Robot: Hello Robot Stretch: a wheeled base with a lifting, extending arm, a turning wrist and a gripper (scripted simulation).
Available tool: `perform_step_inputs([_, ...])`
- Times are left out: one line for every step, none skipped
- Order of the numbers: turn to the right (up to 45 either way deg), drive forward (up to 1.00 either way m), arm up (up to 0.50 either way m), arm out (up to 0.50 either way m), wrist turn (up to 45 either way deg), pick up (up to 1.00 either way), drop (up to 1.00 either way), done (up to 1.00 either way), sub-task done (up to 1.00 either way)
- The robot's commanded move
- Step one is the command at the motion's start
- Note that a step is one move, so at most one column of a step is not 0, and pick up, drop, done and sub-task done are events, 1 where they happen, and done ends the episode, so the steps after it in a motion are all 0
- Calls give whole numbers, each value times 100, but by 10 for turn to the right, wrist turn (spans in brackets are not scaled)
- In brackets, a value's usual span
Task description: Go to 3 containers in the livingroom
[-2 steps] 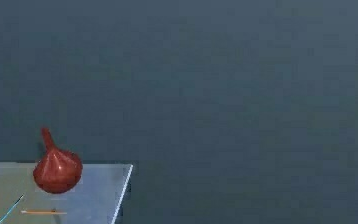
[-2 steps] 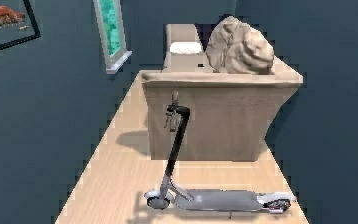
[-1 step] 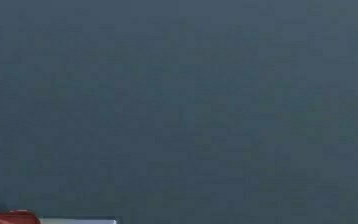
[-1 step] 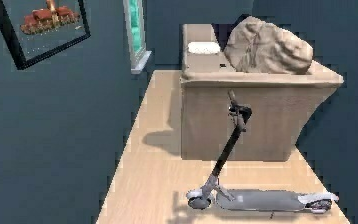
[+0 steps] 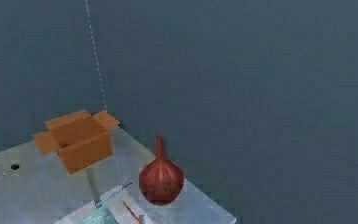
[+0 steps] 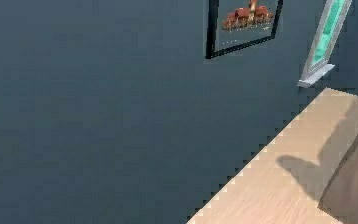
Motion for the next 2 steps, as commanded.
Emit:
perform_step_inputs([-270,0,0,0,0,0,0,0,0])
perform_step_inputs([0,0,0,0,0,0,0,100,0])
